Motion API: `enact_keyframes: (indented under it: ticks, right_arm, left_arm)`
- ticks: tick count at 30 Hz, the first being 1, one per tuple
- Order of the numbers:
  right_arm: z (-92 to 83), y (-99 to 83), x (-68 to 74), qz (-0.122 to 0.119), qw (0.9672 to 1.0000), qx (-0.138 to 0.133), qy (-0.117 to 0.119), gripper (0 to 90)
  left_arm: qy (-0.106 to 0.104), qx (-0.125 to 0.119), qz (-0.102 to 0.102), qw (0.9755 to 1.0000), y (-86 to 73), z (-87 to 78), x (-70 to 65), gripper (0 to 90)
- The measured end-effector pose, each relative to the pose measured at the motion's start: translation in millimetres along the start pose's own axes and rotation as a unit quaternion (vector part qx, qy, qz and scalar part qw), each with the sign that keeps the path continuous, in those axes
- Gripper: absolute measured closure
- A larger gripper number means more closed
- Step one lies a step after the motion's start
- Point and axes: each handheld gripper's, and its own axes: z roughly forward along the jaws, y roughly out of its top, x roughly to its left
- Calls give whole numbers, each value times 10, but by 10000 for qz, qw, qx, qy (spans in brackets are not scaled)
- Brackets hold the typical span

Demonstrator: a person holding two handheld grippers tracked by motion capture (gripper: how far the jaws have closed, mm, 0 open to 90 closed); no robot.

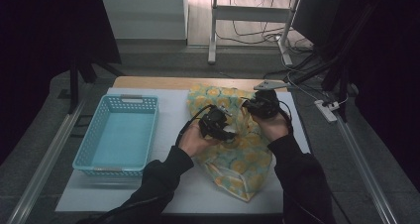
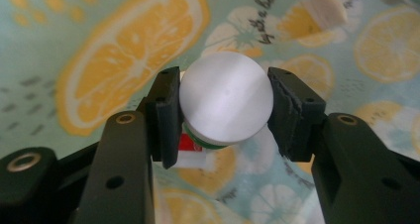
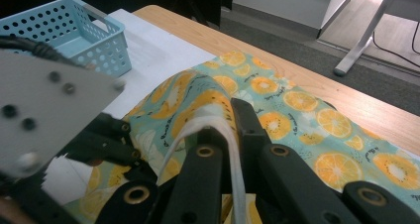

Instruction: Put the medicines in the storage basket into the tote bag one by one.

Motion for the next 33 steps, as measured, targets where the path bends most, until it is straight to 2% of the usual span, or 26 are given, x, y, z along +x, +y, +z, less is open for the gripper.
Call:
enact_keyframes:
  ticks: [8,17,26,31,33]
  right_arm:
    - [-3,0,-3,7,10000,-10,4,893]
    - [6,-21,-21,44,10000,9,-11,893]
    - [49,-15,7,17,10000,25,12,893]
    - [79,-9,23,25,10000,30,26,893]
    - [86,-6,26,18,10000,33,27,893]
  left_arm:
    - [257,-49,-92,9996,121,38,122,513]
    - [598,-86,-104,9981,140,120,232,512]
    - [724,-8,-177,9972,94,198,339,510]
    - [738,59,-82,9972,71,202,350,497]
    - [704,-58,-87,9975,66,178,349,450]
